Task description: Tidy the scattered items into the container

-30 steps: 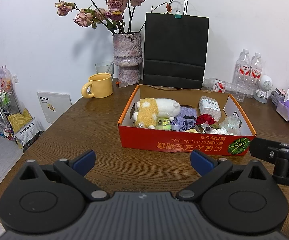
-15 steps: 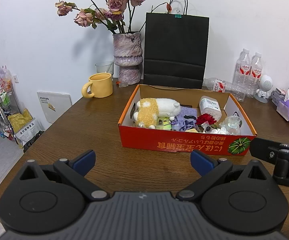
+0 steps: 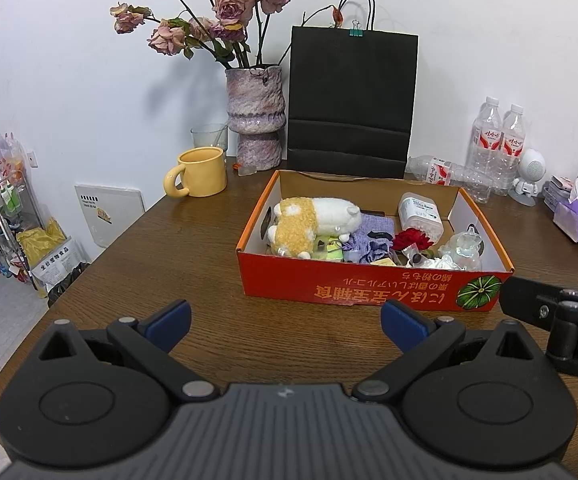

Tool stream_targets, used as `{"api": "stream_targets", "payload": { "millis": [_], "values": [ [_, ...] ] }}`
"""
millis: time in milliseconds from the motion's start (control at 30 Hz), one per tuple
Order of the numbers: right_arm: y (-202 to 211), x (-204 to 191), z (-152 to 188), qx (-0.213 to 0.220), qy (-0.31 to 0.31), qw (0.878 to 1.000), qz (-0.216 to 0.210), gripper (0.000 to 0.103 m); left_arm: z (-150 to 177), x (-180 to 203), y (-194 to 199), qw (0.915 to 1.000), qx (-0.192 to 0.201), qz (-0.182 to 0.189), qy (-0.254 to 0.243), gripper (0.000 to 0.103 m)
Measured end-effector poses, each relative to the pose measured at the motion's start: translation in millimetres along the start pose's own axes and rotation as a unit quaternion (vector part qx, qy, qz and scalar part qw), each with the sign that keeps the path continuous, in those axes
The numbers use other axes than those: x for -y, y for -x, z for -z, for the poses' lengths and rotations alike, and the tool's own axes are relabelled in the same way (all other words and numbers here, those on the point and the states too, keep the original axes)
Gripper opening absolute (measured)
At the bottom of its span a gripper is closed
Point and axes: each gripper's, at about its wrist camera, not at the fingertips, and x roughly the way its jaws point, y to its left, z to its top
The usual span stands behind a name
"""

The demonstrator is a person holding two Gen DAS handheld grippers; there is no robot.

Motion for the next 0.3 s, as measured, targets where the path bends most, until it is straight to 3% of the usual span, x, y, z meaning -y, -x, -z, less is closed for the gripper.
{"api": "stream_targets", "payload": {
  "millis": [300],
  "values": [
    [0.7,-0.2,-1.1,0.0,-0.002,1.0,0.002,0.103,-1.1,2.1,-0.1,1.0,0.005,0.001,-0.001,0.103]
  ]
}}
